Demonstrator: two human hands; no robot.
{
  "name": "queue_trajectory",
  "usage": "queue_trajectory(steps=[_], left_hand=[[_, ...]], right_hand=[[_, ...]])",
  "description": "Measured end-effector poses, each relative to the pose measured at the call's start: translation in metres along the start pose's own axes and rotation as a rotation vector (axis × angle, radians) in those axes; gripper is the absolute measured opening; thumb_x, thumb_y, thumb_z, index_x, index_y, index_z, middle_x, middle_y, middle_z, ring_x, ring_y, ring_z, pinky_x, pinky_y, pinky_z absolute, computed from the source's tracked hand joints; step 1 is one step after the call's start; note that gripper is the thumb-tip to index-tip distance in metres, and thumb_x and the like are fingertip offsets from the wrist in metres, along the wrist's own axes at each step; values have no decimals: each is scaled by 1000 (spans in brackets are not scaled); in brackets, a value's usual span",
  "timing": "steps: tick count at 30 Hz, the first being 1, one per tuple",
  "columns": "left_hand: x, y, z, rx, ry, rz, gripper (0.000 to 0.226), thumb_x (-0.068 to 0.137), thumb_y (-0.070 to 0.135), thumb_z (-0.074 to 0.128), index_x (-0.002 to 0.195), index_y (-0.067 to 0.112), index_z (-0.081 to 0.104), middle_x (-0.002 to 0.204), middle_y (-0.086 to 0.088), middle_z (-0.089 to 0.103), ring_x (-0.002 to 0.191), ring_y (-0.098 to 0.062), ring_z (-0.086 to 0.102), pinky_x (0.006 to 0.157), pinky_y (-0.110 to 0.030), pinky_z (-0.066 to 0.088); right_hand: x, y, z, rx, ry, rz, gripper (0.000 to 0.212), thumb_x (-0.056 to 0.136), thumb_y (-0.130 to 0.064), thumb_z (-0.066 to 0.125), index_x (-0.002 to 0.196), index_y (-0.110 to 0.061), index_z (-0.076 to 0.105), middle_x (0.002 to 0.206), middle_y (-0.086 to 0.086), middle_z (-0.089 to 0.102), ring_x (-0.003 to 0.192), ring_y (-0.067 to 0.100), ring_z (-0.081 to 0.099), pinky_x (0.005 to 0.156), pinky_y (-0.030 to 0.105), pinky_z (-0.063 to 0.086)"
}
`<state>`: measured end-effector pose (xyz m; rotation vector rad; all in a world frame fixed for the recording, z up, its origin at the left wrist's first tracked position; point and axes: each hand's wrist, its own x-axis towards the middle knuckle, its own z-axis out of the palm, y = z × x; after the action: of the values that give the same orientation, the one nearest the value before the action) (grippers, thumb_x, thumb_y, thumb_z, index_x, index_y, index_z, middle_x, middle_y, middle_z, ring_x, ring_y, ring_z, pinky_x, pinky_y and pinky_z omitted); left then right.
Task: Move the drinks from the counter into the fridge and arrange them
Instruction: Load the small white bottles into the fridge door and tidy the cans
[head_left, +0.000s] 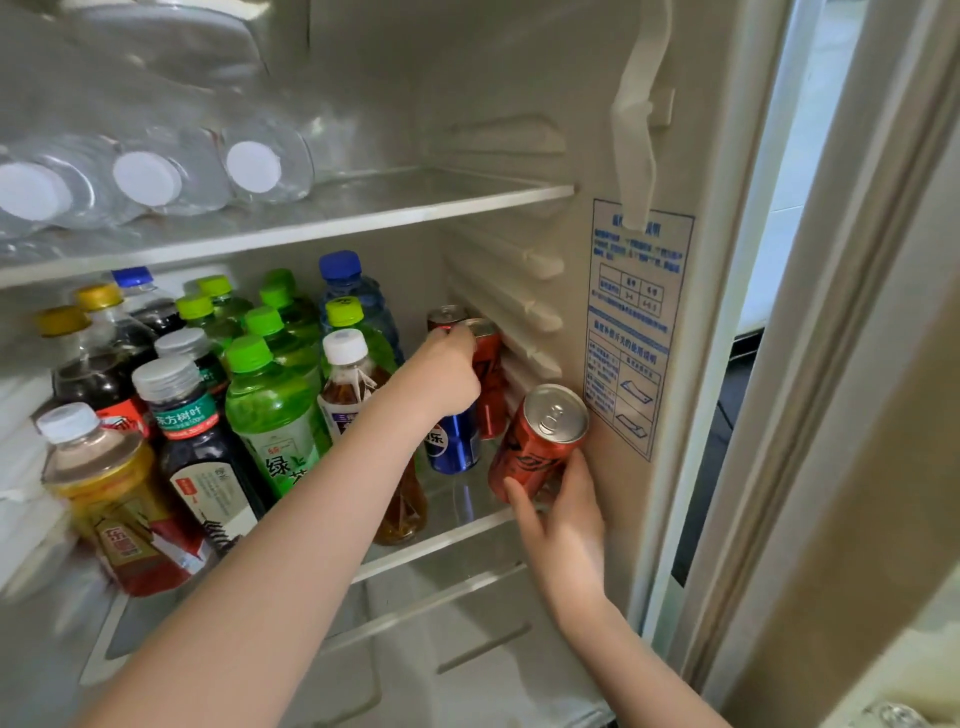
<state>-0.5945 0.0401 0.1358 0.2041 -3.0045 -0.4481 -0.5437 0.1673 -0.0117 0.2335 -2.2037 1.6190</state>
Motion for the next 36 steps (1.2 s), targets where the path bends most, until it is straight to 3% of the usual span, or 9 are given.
queue_trajectory(steps=[3, 5, 11, 18, 22, 26, 30, 33, 36], left_hand=[[8, 1, 6, 117, -98, -86, 59, 91, 10, 53, 145, 8, 28, 140, -17, 32, 122, -35, 45, 96, -38, 44], [9, 1, 10, 138, -125, -117, 60, 90, 14, 57, 143, 8, 29, 139, -17, 33, 124, -36, 43, 100, -40, 43], [2, 3, 17, 265, -92, -96, 63, 82, 9, 66, 134, 7, 30, 132, -19, 38, 123, -39, 41, 92, -40, 43], [-18, 20, 1, 362, -155, 2, 66, 77, 12, 76, 132, 11, 41, 131, -14, 43, 114, -35, 52, 90, -40, 50], [-39, 27, -21, 393, -20, 70, 60, 76, 14, 76, 128, 12, 46, 124, -14, 50, 109, -34, 55, 86, -39, 51], [-69, 27, -48, 343, 37, 194, 62, 73, 23, 77, 127, 19, 48, 123, -7, 51, 112, -27, 51, 92, -42, 47], [-107, 14, -70, 214, 34, 275, 58, 69, 29, 78, 119, 36, 50, 111, 13, 52, 104, -10, 47, 87, -29, 44], [-135, -7, -79, 131, -12, 265, 55, 64, 34, 79, 109, 48, 49, 101, 24, 52, 95, 4, 48, 78, -14, 42], [-152, -35, -78, 78, -26, 219, 51, 61, 31, 82, 100, 48, 53, 98, 29, 55, 95, 13, 49, 75, -9, 42]], right_hand=[[1, 0, -1, 29, -33, 12, 64, 83, -29, 69, 139, -16, 40, 133, -2, 54, 123, 12, 51, 104, 34, 42], [1, 0, -3, 45, -45, 11, 64, 84, -29, 69, 139, -18, 40, 133, -3, 54, 124, 12, 51, 105, 33, 41], [1, 4, -7, 73, -89, 21, 66, 85, -32, 67, 141, -16, 37, 139, -2, 49, 132, 11, 43, 110, 38, 35], [2, 7, -9, 30, -121, 29, 68, 85, -36, 65, 143, -14, 35, 141, 0, 48, 131, 13, 43, 110, 28, 33], [3, 8, -10, 31, -147, 20, 68, 86, -35, 64, 143, -13, 34, 142, 2, 47, 132, 14, 42, 110, 35, 34], [9, 3, -11, 34, -147, -10, 67, 86, -28, 66, 143, -16, 34, 143, -1, 46, 133, 11, 41, 108, 18, 30], [24, -4, -9, 1, -237, -79, 68, 84, -22, 67, 143, -23, 34, 138, -5, 50, 126, 13, 49, 105, 31, 40], [34, -9, -1, -120, -282, -91, 73, 84, -22, 66, 146, -24, 29, 137, 0, 52, 120, 20, 53, 95, 28, 42], [43, -12, 7, -195, -299, -103, 73, 84, -22, 67, 146, -19, 29, 135, 6, 53, 119, 25, 53, 92, 29, 41]])
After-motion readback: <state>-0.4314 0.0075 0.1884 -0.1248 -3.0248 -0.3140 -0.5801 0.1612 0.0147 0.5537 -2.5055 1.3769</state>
